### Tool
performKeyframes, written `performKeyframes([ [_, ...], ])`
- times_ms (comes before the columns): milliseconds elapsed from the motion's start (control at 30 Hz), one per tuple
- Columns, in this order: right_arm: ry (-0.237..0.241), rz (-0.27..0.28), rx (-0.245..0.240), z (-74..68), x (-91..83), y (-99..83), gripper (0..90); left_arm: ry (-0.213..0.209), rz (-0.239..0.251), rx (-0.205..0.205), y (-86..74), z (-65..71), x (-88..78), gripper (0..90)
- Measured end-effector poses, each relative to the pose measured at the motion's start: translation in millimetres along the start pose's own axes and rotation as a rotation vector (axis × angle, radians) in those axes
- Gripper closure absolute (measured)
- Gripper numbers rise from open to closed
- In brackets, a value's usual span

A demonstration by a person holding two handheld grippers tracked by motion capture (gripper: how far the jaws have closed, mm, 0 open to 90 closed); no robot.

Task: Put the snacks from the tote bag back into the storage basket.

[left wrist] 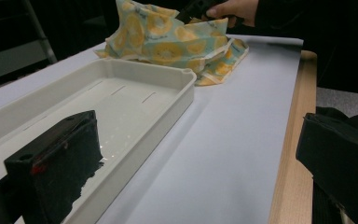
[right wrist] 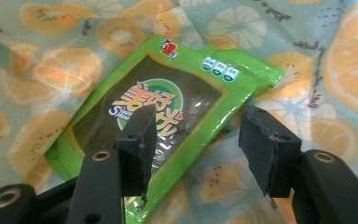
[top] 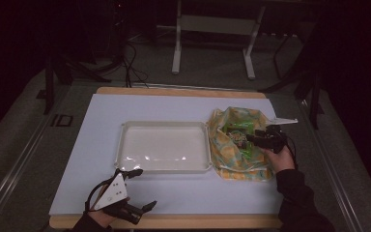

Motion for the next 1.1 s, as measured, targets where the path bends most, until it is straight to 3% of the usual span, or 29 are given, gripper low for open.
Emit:
performKeyframes([
  [167,-0.02,0.007,0.01,2.0,0.2,0.8,43.7,-0.001,-0.004,0.003,-0.2,0.1,0.4,0.3],
  [267,-0.022,-0.007,-0.004,1.6,1.8,0.0,48.6,-0.002,-0.004,0.005,-0.3,0.4,0.6,0.3],
  [367,0.048,-0.059,0.084,5.5,5.7,-0.8,50.9,-0.003,-0.006,0.005,-0.3,0.6,0.8,0.3],
  [600,0.069,-0.095,0.178,10.9,9.9,-2.4,54.7,-0.004,-0.009,0.008,-0.5,0.9,1.1,0.3],
  [967,0.12,-0.13,0.287,8.1,18.4,0.0,57.3,-0.003,-0.016,0.008,-0.9,0.8,1.4,0.3],
  [1100,0.12,-0.166,0.3,8.0,24.2,-2.1,61.0,-0.003,-0.018,0.01,-1.0,0.9,1.6,0.3],
])
Point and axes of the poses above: each handheld gripper's, and its own axes: x roughly forward along the jaws, y roughly out of its top, z roughly to its right, the point moved 4 cm from there along x, roughly forward along the jaws, and after that the axes turned 4 degrees about -z, right-handed, at the moved point
